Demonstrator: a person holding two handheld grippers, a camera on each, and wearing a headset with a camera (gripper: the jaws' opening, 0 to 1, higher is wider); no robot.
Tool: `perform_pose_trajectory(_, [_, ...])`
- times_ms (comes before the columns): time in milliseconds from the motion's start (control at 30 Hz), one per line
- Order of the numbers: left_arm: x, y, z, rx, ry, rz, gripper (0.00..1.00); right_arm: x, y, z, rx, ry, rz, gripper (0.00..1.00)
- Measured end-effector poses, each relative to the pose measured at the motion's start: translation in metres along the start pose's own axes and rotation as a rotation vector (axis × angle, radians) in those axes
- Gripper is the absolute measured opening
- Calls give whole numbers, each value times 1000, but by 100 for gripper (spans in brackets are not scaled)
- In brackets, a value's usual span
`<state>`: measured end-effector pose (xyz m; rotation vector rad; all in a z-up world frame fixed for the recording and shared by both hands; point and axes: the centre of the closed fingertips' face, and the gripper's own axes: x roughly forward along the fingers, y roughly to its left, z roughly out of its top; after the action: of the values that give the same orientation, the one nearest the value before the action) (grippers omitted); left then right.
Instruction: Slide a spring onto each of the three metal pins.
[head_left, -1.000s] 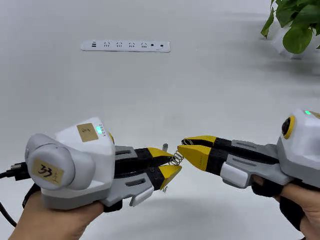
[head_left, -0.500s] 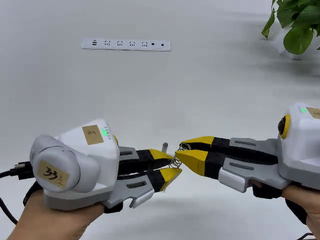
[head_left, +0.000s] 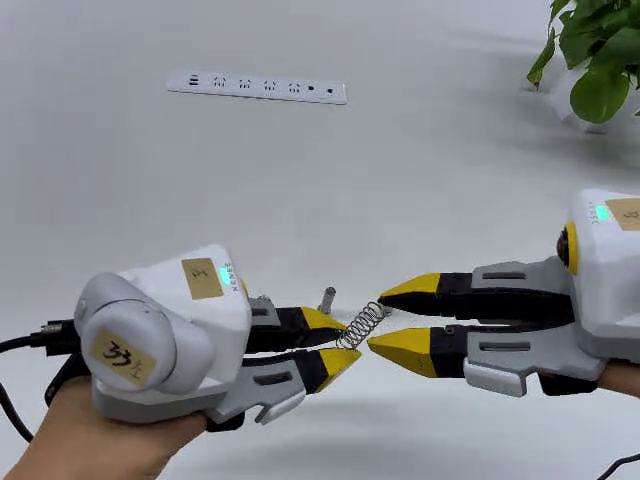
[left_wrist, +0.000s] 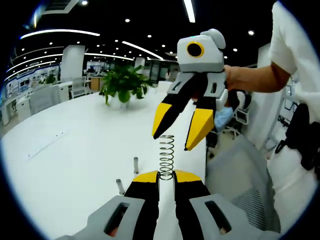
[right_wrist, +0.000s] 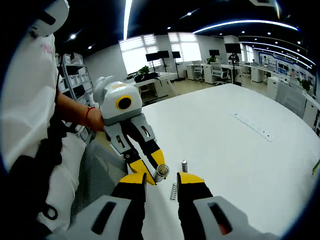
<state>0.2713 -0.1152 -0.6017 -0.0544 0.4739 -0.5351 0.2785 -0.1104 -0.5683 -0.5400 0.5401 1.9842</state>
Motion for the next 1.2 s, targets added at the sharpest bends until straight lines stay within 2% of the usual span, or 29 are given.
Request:
perform_pose_trajectory(100, [2,-1,-2,15,12,-9,10,3,-2,-4,-126,113,50,26])
perform_pose_trajectory(167, [3,-2,-3,26,17,-15,10,6,3,-4,-186,174,99,26])
perform_pose_trajectory(233, [3,-3,-3,35,20,-19,10,10,11,-5,-223,217,159,25])
perform_pose_trajectory(400, [4,-5,-5,48,26,-27,10,16,12,-11,-339,332,226,22])
perform_pose_trajectory(633, [4,-6,-5,56,21,-33,10,18,15,-15,-385,412,295,18])
perform_pose_trajectory(733, [3,-4,-4,56,16,-31,10,18,15,-18,-411,440,308,17])
perform_pose_trajectory(1200, [5,-5,-4,58,10,-38,10,18,15,-17,-419,456,324,12])
